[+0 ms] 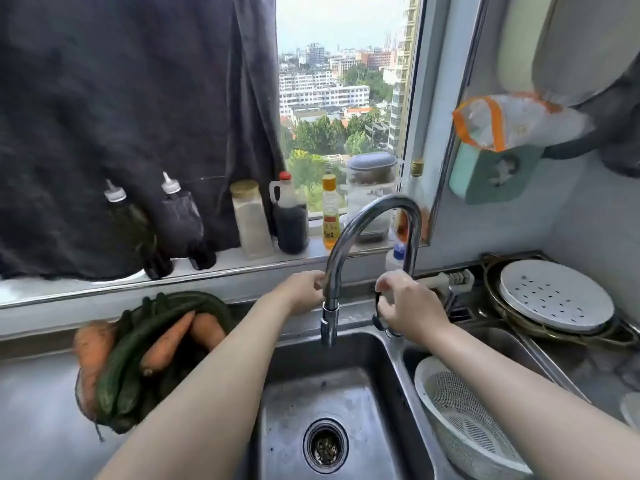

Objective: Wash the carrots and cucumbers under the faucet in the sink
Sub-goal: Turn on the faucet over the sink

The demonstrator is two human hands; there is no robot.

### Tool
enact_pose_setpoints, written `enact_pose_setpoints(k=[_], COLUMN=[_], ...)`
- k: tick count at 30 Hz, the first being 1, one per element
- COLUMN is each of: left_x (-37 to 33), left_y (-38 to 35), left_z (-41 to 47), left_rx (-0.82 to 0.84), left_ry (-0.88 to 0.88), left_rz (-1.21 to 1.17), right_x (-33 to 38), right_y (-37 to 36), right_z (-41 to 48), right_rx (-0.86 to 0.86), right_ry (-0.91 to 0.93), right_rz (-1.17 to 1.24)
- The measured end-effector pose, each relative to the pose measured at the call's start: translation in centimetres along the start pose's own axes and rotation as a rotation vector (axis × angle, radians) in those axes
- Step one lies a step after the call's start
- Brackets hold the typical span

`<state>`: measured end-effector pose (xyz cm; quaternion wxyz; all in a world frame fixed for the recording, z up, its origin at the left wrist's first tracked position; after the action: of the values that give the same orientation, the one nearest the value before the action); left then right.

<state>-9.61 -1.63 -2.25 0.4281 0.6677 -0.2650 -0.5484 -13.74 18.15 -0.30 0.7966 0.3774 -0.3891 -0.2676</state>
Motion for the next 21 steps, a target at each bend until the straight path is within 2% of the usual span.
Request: enact_pose_setpoints(k=[4,10,12,14,15,17,19,21], left_x=[1.0,-1.3,-1.7,0.4,2.2,5.6,6.9,5.5], left_y=[-2.3,-5.5,-5.7,-5.8,-6.0,-7.6,-10.7,-14.2], left_z=[1.7,1.7,0.5,-0.5,-1.3,-3.4,-5.3,-6.5], left_rx=[-0.118,-0.058,-0.064,-0.168,-0.246,-0.301,-0.2,-0.063], left_ry=[-0.005,-0.099,-0.062,0.07,0.142,0.23,0.267,0.247], left_rz=[-0.174,-0.484,-0.609,-0.74,-0.699,-0.42,-0.22,-0.243], right_x=[-2.8,-5.0,-5.4,-5.8,-5.9,-6.1,-6.3,-6.3], right_y=[-3.0,-6.3,-7.0,-7.5,-7.7,-8.1,-7.9,-7.7], right_z=[-0.4,-0.3,-1.0,-2.0,-2.5,-3.0,-2.8,-2.4], right_rx=[-0.002,-0.018,-0.027,-0.027,-0.013,0.018,0.014,-0.013], right_ry=[-0.067,-0.127,-0.119,-0.107,-0.104,-0.105,-0.131,-0.142], right_rz=[0.058,0.202,0.227,0.255,0.267,0.281,0.293,0.314])
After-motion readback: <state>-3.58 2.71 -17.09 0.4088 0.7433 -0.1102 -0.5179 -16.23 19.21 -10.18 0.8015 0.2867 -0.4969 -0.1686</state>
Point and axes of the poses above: each hand's wrist, its own z-axis towards the middle knuckle, its own y-axis out of the back of the hand, x = y × z, the point moved 10 cm from there along z, towards the middle knuckle, and after that the axes turned 13 degrees about -x, right-handed, at the moved point
